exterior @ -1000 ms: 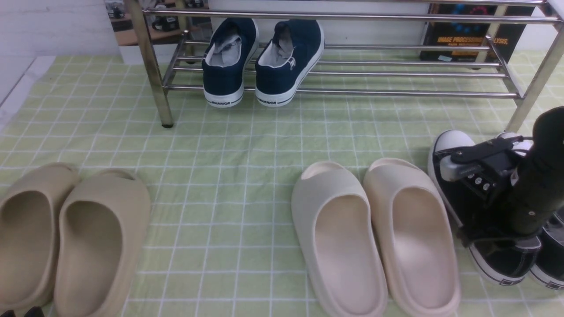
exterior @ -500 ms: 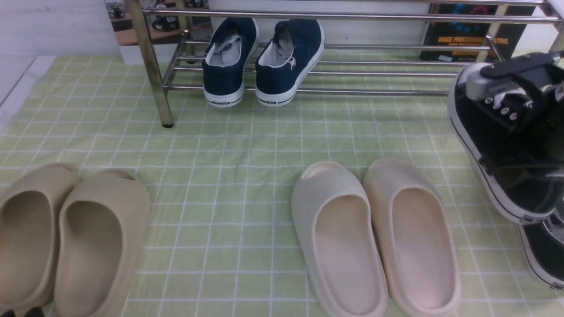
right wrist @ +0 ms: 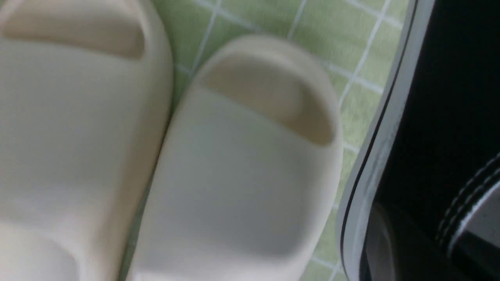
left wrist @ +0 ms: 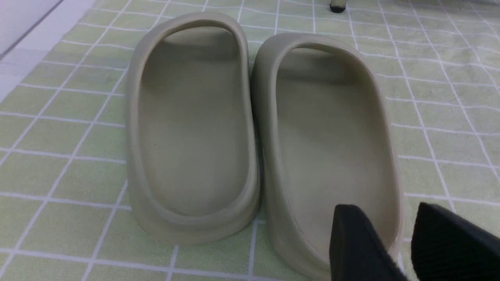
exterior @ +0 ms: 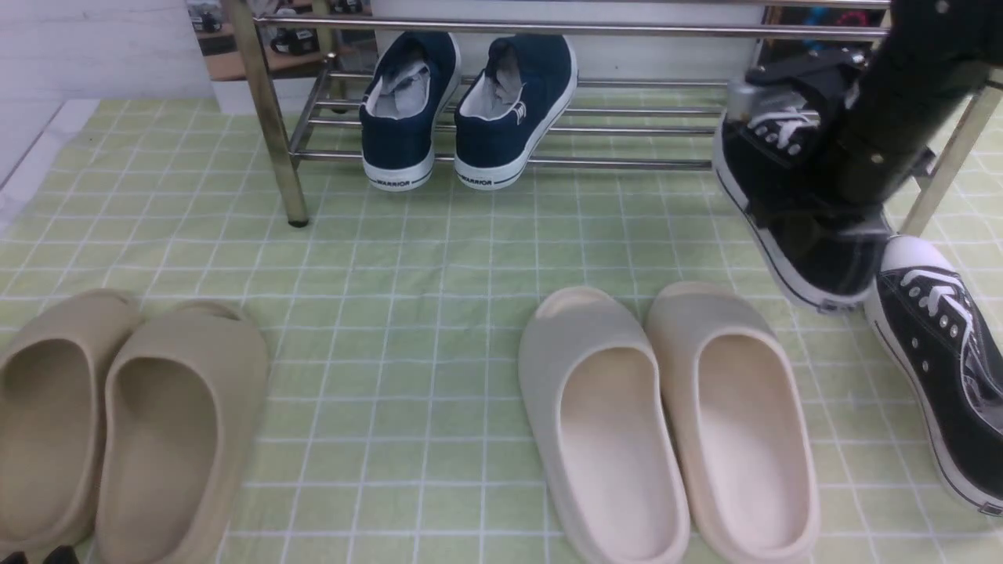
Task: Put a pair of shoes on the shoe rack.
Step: Use the right arm to put a shoe into the shoe rack
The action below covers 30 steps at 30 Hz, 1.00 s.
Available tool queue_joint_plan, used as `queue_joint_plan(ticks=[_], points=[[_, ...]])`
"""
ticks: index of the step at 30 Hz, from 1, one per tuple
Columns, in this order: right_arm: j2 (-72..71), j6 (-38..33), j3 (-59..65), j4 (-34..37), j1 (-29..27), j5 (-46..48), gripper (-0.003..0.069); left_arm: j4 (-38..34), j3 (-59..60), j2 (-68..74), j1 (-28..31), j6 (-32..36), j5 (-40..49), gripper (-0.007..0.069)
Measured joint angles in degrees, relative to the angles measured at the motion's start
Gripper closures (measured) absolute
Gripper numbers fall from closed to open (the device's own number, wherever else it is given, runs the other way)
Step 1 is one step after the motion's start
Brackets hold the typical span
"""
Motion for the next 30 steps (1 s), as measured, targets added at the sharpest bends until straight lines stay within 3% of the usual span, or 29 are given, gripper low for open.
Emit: queue_joint_plan(ticks=[14,30], points=[[15.4,0.0,-22.2,-0.3,0.0,3.1,0.0642,0.0,0.0,0.0,0.0,0.0,0.0,0.0386],[18.7,-1.4,-28.0,-2.8,0.0,-2.3,0.0625,0.0,0.0,0.0,0.0,0.0,0.0,0.0386]])
